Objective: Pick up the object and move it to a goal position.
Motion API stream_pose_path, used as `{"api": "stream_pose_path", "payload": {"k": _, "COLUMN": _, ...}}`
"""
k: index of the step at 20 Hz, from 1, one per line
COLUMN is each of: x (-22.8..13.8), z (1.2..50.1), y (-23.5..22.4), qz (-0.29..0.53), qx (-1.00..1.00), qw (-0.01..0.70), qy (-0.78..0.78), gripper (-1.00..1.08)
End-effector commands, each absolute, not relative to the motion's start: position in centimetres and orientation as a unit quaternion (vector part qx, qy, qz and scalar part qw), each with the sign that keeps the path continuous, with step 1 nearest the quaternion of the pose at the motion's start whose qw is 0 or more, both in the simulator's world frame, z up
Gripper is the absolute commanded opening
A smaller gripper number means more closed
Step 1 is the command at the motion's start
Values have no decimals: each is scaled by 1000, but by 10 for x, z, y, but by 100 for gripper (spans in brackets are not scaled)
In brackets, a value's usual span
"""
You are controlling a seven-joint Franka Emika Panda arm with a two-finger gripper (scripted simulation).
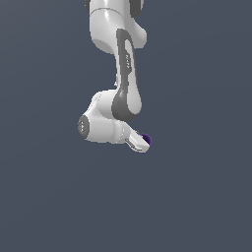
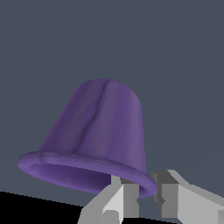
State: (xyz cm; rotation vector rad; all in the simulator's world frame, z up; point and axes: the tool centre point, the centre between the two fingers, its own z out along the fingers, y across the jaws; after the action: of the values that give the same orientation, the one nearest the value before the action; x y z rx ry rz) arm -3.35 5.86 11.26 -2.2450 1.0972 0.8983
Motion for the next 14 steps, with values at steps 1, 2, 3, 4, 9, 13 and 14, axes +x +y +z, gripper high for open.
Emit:
{"api": "stream_pose_path", "payload": {"k": 1, "x": -46, "z": 120, "y": 62, "qz": 328, "qx": -821, "qw": 241, "qy": 401, "gripper": -100}}
{"api": "stream_pose_path", "payload": {"k": 2, "x": -52, "z": 123, "y": 63, "qz": 328, "qx": -821, "qw": 241, "qy": 401, "gripper": -100}}
{"api": "stream_pose_path", "payload": {"k": 3, "x": -57, "z": 126, "y": 65, "qz": 328, "qx": -821, "qw": 241, "qy": 401, "gripper": -100}}
{"api": "stream_pose_path", "payload": {"k": 4, "x": -63, "z": 129, "y": 66, "qz": 328, "qx": -821, "qw": 241, "qy": 401, "gripper": -100}}
{"api": "stream_pose_path", "payload": {"k": 9, "x": -93, "z": 145, "y": 74, "qz": 328, "qx": -821, "qw": 241, "qy": 401, "gripper": -100}}
{"api": "stream_pose_path", "payload": {"k": 13, "x": -117, "z": 159, "y": 81, "qz": 328, "qx": -821, "qw": 241, "qy": 401, "gripper": -100}}
{"api": "stream_pose_path", "payload": {"k": 14, "x": -123, "z": 162, "y": 82, "qz": 328, "qx": -821, "qw": 241, "qy": 401, "gripper": -100}}
